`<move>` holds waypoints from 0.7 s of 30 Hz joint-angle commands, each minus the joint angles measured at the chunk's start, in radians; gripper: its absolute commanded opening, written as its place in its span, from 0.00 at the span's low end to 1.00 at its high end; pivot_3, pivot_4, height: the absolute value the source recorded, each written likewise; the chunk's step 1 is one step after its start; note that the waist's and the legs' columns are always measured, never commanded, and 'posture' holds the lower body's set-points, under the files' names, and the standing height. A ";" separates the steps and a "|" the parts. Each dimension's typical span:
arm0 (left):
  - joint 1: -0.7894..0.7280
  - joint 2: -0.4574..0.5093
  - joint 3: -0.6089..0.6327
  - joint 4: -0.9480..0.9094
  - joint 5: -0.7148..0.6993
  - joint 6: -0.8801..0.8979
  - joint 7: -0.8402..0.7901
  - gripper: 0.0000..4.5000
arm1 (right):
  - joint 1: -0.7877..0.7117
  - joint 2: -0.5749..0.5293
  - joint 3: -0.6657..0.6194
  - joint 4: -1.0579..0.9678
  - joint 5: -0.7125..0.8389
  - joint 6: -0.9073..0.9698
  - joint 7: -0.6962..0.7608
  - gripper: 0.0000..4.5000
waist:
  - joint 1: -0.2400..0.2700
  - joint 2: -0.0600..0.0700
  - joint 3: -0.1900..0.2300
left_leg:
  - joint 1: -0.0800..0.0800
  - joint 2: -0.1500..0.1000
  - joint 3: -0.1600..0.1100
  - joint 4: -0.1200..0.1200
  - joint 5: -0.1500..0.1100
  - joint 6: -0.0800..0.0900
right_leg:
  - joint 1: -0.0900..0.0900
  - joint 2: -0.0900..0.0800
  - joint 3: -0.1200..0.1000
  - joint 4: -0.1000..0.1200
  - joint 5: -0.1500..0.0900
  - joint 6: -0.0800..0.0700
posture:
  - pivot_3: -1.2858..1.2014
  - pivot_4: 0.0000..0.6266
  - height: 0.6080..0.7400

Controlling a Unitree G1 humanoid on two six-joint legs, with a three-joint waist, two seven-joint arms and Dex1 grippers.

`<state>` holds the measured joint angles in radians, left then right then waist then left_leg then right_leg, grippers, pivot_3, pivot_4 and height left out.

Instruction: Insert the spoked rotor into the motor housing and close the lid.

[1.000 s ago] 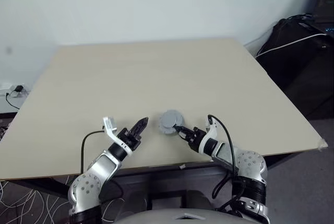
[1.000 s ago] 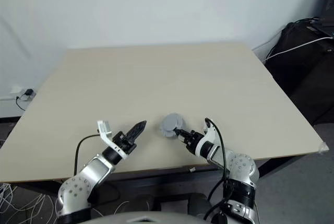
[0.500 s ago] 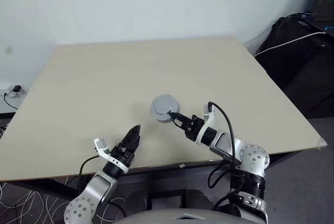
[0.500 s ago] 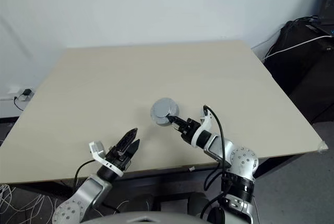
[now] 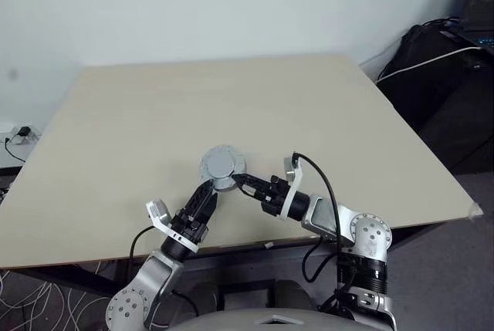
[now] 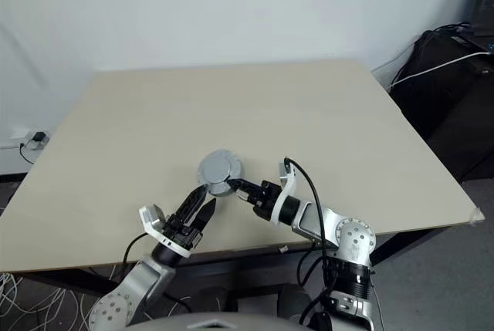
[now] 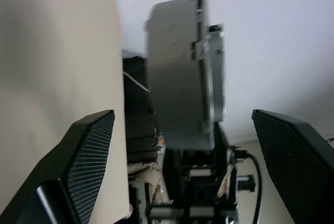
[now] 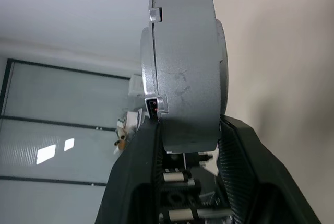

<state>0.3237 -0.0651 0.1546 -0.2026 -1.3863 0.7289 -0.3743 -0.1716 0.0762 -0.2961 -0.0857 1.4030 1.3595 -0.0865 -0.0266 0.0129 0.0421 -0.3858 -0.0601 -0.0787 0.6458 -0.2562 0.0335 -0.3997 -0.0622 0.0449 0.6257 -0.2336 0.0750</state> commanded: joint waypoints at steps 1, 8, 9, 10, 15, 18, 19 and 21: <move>-0.028 -0.036 -0.018 -0.028 -0.016 -0.015 -0.033 0.99 | -0.008 0.000 0.031 -0.023 0.088 -0.022 -0.009 0.28 | 0.000 0.000 0.000 | 0.000 0.000 0.000 0.000 0.000 0.000 | 0.000 0.000 0.000 0.000 0.000 0.000 | 0.52 0.00 1.00; -0.035 -0.038 -0.030 -0.020 -0.013 -0.037 -0.032 0.99 | 0.031 -0.049 0.093 0.008 0.177 -0.012 -0.044 0.28 | 0.001 0.000 0.000 | 0.000 0.000 0.000 0.000 0.000 0.001 | 0.000 0.000 0.000 0.000 0.000 0.000 | 0.52 0.00 1.00; -0.035 -0.040 -0.030 -0.020 -0.013 -0.041 -0.030 0.99 | 0.035 -0.058 0.103 0.010 0.190 -0.013 -0.047 0.28 | 0.000 0.000 0.000 | 0.000 0.000 0.000 0.000 0.000 0.001 | 0.000 0.000 0.000 0.000 0.000 0.000 | 0.52 0.00 1.00; -0.036 -0.042 -0.029 -0.019 -0.013 -0.044 -0.030 0.99 | 0.036 -0.064 0.111 0.012 0.198 -0.019 -0.050 0.28 | 0.000 0.000 0.000 | 0.000 0.000 0.000 0.000 0.000 0.001 | 0.000 0.000 0.000 0.000 0.000 0.000 | 0.52 0.00 1.00; -0.033 -0.051 -0.032 -0.017 -0.022 -0.058 -0.023 0.99 | 0.035 -0.098 0.145 0.017 0.231 -0.059 -0.067 0.28 | 0.000 0.000 0.000 | 0.000 0.000 0.000 0.001 0.000 0.001 | 0.000 0.001 0.000 0.000 0.000 0.000 | 0.52 0.00 1.00; -0.030 -0.053 -0.032 -0.016 -0.037 -0.054 -0.016 0.86 | 0.037 -0.113 0.167 0.015 0.249 -0.082 -0.075 0.28 | 0.001 0.000 0.000 | 0.000 0.000 0.000 0.001 0.000 0.001 | 0.001 0.001 0.000 0.000 0.000 0.000 | 0.52 0.00 1.00; -0.030 -0.052 -0.033 -0.015 -0.039 -0.052 -0.015 0.79 | 0.038 -0.119 0.174 0.015 0.255 -0.090 -0.077 0.28 | 0.001 0.000 0.000 | 0.000 0.000 0.000 0.001 0.000 0.001 | 0.001 0.001 0.000 0.000 0.000 0.000 | 0.52 0.00 1.00; -0.029 -0.050 -0.035 -0.016 -0.042 -0.049 -0.011 0.64 | 0.039 -0.130 0.186 0.015 0.265 -0.105 -0.081 0.28 | 0.001 0.000 0.000 | 0.000 0.000 0.000 0.001 0.000 0.001 | 0.001 0.001 0.000 0.000 0.000 0.000 | 0.52 0.00 1.00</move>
<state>0.3153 -0.0640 0.1341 -0.1931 -1.3933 0.6814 -0.3704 -0.1246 -0.0534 -0.1203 -0.0499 1.6368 1.2716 -0.1686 -0.0251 0.0125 0.0422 -0.3860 -0.0599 -0.0786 0.6468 -0.2558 0.0349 -0.3990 -0.0615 0.0447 0.6256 -0.2336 0.0753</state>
